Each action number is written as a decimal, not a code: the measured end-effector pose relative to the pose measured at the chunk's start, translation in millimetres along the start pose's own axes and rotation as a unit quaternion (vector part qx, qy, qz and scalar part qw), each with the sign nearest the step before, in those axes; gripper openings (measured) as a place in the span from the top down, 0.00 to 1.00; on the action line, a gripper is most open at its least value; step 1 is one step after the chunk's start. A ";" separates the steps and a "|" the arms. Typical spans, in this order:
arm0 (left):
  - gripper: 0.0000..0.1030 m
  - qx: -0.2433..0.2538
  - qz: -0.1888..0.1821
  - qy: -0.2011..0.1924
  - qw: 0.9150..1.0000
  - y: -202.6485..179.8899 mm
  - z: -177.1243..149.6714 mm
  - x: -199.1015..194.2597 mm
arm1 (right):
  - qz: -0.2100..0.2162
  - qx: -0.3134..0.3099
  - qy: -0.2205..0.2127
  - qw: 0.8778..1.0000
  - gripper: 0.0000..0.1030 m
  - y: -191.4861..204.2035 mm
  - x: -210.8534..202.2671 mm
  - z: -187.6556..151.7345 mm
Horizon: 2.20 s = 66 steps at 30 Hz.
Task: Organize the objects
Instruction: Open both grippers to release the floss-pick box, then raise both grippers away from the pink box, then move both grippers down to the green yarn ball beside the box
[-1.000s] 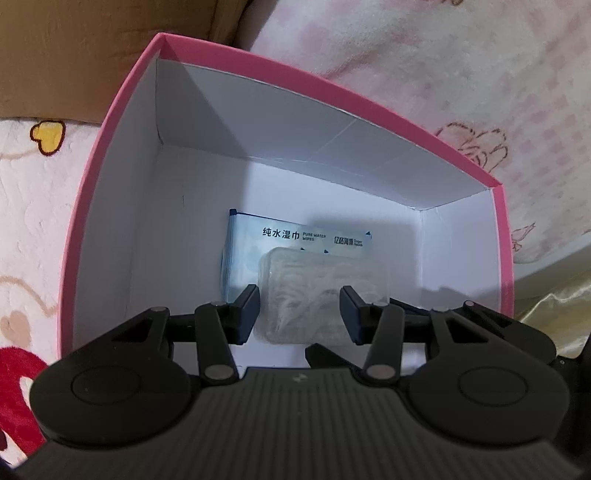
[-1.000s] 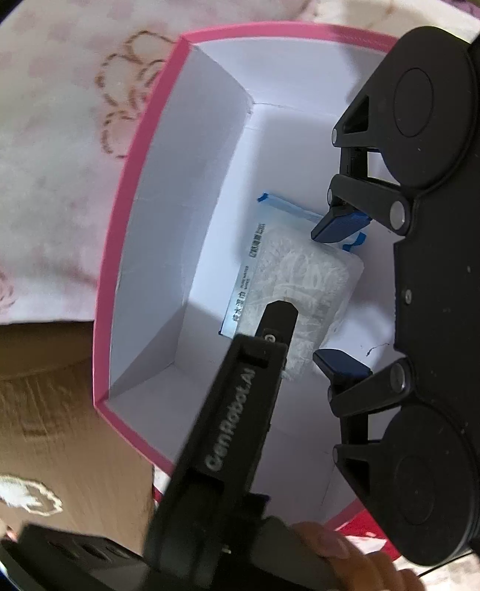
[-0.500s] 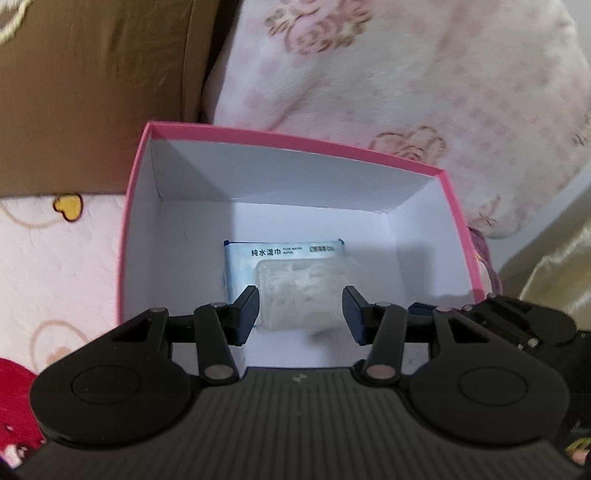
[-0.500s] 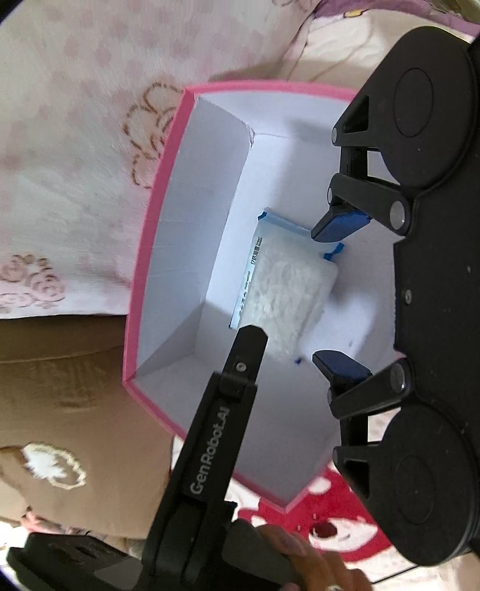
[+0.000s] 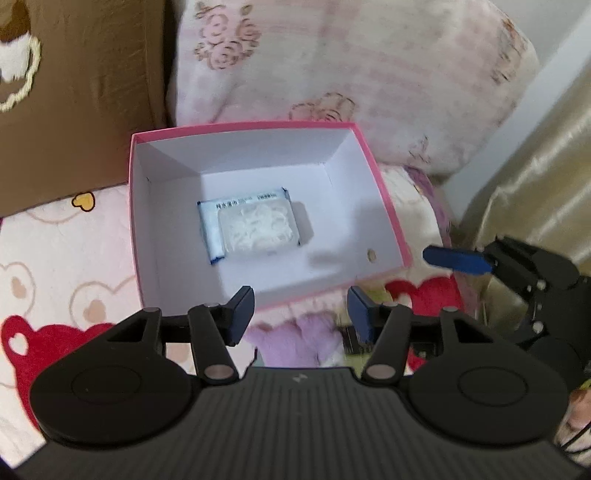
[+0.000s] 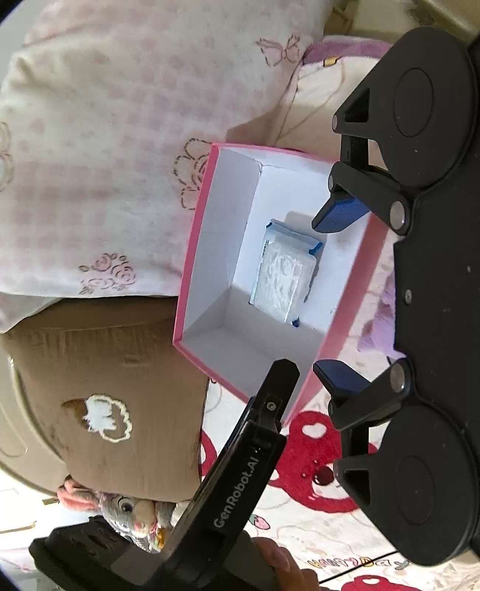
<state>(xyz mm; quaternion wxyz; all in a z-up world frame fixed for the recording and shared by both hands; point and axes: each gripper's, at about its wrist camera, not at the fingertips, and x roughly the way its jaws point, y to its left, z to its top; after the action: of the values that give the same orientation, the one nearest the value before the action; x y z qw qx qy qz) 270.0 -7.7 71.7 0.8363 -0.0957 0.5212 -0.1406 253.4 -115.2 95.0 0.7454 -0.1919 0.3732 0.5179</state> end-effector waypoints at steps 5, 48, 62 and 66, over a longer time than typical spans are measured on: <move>0.42 0.043 0.013 0.001 0.999 -21.0 -19.6 -27.6 | 0.000 -0.008 0.000 1.000 0.22 14.2 -28.3 -10.7; 0.10 0.096 0.011 0.017 0.995 -54.0 -175.5 -33.3 | 0.017 0.005 -0.010 1.000 0.12 25.5 -102.1 -148.9; 0.09 0.080 -0.014 -0.039 0.996 -77.8 -173.6 2.9 | -0.031 -0.010 -0.057 0.998 0.12 22.8 -65.0 -178.7; 0.09 0.070 -0.029 -0.060 0.995 -80.4 -170.2 18.4 | -0.035 -0.014 -0.054 0.998 0.12 19.8 -56.0 -176.2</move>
<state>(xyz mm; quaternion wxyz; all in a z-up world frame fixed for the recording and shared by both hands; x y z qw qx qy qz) 113.9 -91.8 6.2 0.8663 -0.0599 0.4559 -0.1950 161.9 -261.2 25.2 0.7795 -0.1874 0.3179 0.5062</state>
